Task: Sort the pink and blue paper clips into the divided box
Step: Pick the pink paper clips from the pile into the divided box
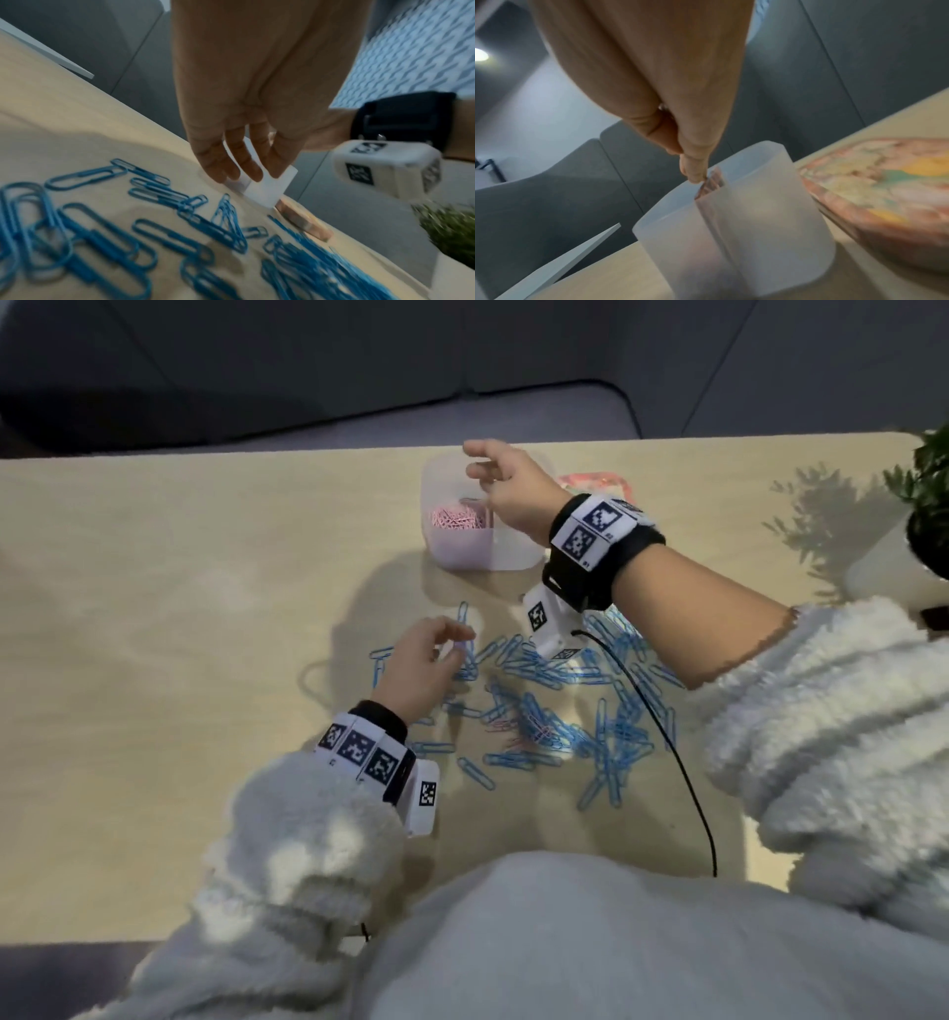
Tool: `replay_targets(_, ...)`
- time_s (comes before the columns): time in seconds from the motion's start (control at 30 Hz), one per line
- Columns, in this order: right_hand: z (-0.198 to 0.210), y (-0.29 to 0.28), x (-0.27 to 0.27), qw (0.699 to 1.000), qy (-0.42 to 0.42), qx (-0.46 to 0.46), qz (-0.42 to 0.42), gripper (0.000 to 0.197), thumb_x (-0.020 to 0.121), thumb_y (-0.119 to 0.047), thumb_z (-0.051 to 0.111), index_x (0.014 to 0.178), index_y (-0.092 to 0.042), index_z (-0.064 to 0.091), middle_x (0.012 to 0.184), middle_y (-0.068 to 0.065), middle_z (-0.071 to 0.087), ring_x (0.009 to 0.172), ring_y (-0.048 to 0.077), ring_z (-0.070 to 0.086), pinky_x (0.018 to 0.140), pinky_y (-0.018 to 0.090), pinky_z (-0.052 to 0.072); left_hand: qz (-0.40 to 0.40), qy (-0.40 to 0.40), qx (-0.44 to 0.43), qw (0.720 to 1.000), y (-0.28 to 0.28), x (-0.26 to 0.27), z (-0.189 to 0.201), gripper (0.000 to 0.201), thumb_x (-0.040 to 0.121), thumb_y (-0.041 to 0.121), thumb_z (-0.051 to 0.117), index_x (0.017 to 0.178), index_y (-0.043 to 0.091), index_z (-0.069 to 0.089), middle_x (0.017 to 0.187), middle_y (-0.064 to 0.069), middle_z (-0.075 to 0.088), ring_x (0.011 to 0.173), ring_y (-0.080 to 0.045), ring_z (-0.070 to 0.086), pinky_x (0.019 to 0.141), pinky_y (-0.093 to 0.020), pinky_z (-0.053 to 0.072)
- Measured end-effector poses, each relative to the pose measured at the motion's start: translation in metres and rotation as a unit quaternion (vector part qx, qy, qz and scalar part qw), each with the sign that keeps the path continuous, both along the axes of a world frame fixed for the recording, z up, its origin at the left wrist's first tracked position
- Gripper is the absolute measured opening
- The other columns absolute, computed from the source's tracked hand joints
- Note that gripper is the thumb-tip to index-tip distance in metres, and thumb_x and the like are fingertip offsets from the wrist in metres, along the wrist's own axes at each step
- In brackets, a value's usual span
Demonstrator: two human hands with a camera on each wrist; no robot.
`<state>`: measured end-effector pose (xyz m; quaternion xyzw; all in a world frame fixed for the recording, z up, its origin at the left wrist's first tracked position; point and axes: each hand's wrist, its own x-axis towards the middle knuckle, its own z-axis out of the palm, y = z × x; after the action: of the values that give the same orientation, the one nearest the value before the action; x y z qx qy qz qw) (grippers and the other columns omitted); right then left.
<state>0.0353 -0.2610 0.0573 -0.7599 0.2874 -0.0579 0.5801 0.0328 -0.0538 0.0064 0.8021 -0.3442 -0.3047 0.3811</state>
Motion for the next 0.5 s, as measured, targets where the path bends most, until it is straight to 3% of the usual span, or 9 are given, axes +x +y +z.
replay_targets(0.07,0.000,0.001,-0.002,1.000,-0.013,0.018,-0.010,0.054,0.088,0.015,0.031,0.138,-0.005,0.035,0.123,0.014,0.044,0.126,0.023,0.044,0.096,0.034,0.047,-0.054,-0.019,0.022,0.998,0.001,-0.013,0.001,0.014,0.091,0.010,0.053,0.101,0.011,0.063,0.102,-0.002,0.059,0.095,-0.011,0.053,0.078,-0.016,0.038)
replay_targets(0.13,0.001,0.003,-0.004,0.999,-0.032,-0.006,-0.025,0.050,0.088,0.014,0.030,0.134,-0.003,0.040,0.130,0.018,0.046,0.124,0.022,0.046,0.088,0.023,0.049,-0.116,-0.039,0.047,0.991,0.003,-0.022,0.001,0.012,0.089,0.009,0.055,0.098,0.010,0.063,0.098,-0.003,0.059,0.091,-0.013,0.053,0.070,-0.010,0.038)
replay_targets(0.17,0.003,0.006,-0.008,0.998,-0.047,-0.022,-0.036,0.048,0.087,0.013,0.030,0.131,-0.002,0.043,0.128,0.019,0.049,0.118,0.021,0.048,0.082,0.018,0.049,-0.141,-0.050,0.059,0.987,0.005,-0.026,0.000,0.011,0.087,0.009,0.057,0.096,0.010,0.064,0.094,-0.002,0.058,0.088,-0.014,0.052,0.069,-0.011,0.038)
replay_targets(0.27,0.001,0.021,-0.036,0.997,-0.062,-0.041,-0.020,0.035,0.084,0.011,0.035,0.111,0.003,0.056,0.098,0.014,0.057,0.087,0.017,0.055,0.071,0.013,0.045,-0.170,-0.056,0.092,0.979,0.015,-0.032,-0.006,0.011,0.080,0.015,0.068,0.091,0.012,0.065,0.086,0.001,0.056,0.080,-0.015,0.050,0.071,-0.023,0.040)
replay_targets(0.33,-0.008,0.036,-0.071,0.995,-0.011,-0.065,0.070,0.031,0.081,0.012,0.039,0.101,0.005,0.061,0.085,0.014,0.061,0.066,0.012,0.055,0.061,0.009,0.044,-0.186,-0.063,0.108,0.975,0.021,-0.036,-0.009,0.014,0.079,0.019,0.069,0.091,0.013,0.065,0.084,0.003,0.052,0.078,-0.013,0.048,0.066,-0.020,0.036)
replay_targets(0.4,-0.023,0.050,-0.111,0.976,0.075,-0.118,0.169,0.024,0.081,0.007,0.048,0.095,0.001,0.067,0.082,0.012,0.066,0.060,0.007,0.054,0.057,0.006,0.042,-0.200,-0.076,0.120,0.969,0.025,-0.041,-0.011,0.014,0.082,0.019,0.066,0.094,0.013,0.064,0.084,0.003,0.048,0.077,-0.012,0.046,0.065,-0.019,0.033)
replay_targets(0.5,-0.047,0.068,-0.160,0.939,0.162,-0.200,0.230,0.013,0.080,-0.007,0.061,0.089,-0.008,0.070,0.084,0.005,0.067,0.070,0.011,0.053,0.069,0.022,0.044,-0.186,-0.102,0.107,0.971,0.027,-0.045,-0.013,0.013,0.084,0.018,0.063,0.095,0.012,0.063,0.086,0.001,0.047,0.078,-0.014,0.046,0.070,-0.023,0.034)
